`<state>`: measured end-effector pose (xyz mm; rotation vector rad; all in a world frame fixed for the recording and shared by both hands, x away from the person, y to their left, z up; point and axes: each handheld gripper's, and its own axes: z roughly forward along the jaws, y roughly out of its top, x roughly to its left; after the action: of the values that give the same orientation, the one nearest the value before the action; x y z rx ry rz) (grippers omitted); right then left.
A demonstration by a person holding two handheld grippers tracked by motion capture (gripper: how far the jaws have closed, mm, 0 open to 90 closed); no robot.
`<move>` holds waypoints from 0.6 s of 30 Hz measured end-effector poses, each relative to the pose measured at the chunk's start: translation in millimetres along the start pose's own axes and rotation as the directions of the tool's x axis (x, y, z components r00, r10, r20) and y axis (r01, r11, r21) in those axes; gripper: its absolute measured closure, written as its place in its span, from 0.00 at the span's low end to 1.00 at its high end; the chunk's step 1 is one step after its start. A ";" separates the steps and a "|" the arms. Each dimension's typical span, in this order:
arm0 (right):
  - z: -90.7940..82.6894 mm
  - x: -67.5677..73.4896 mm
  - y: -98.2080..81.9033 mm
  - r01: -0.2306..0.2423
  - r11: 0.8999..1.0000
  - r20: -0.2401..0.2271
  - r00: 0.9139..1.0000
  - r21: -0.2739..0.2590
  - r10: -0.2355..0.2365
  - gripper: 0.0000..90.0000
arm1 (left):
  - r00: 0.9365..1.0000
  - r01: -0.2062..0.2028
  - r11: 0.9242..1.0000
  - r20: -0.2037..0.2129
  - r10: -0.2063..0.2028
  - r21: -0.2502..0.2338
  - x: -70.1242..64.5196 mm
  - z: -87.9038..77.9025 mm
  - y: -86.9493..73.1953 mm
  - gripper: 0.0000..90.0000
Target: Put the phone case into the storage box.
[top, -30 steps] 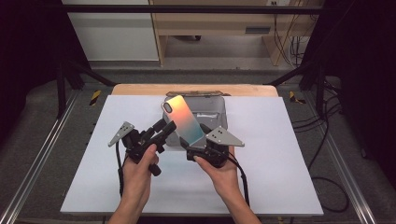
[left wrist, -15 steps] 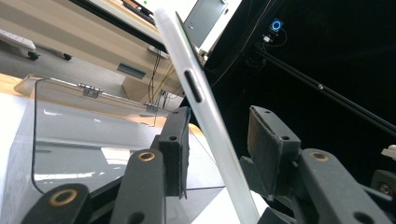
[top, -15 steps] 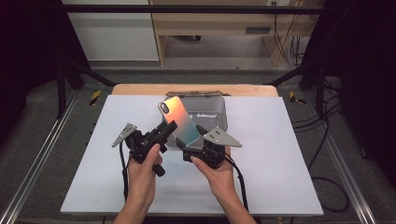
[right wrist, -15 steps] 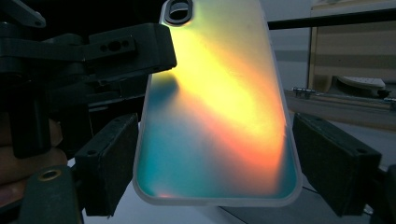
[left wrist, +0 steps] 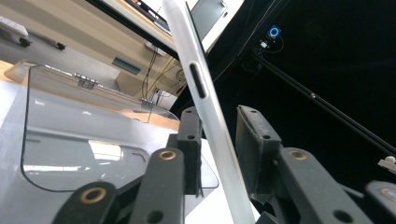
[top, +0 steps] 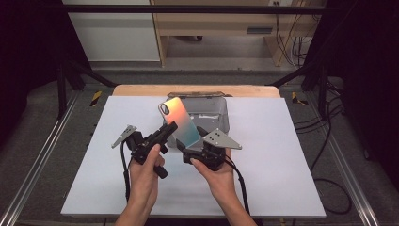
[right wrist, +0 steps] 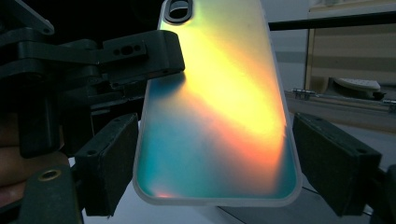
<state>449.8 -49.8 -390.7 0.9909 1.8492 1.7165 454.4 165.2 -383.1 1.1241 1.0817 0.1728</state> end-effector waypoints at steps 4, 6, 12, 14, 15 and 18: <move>0.2 0.7 -0.2 0.010 1.000 0.006 1.000 0.002 -0.010 0.19 | 1.000 0.020 1.000 0.005 -0.020 0.011 1.7 -0.2 -1.4 0.81; 0.9 0.9 -1.0 0.012 1.000 0.007 1.000 0.007 -0.012 0.19 | 1.000 0.025 1.000 0.004 -0.025 0.012 2.2 -0.3 -1.6 0.82; 2.3 2.6 -2.2 0.020 1.000 0.015 1.000 0.011 -0.020 0.19 | 0.999 0.046 0.999 0.003 -0.046 0.007 4.2 -0.3 -2.4 0.83; 3.0 3.2 -2.7 0.026 1.000 0.019 0.999 0.011 -0.026 0.19 | 0.998 0.060 0.998 0.005 -0.060 0.004 4.5 -0.5 -2.9 0.84; 3.5 3.4 -3.3 0.032 0.999 0.022 0.999 0.013 -0.033 0.19 | 0.998 0.067 0.998 0.011 -0.067 0.005 4.9 -0.7 -3.1 0.85; 4.2 4.0 -4.5 0.044 0.999 0.029 0.999 0.019 -0.044 0.19 | 0.995 0.094 0.996 0.035 -0.094 0.007 5.6 -0.4 -3.7 0.88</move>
<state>449.3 -43.9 -395.1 0.9697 1.8578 1.6539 455.5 167.0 -389.5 1.0745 1.1020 0.0761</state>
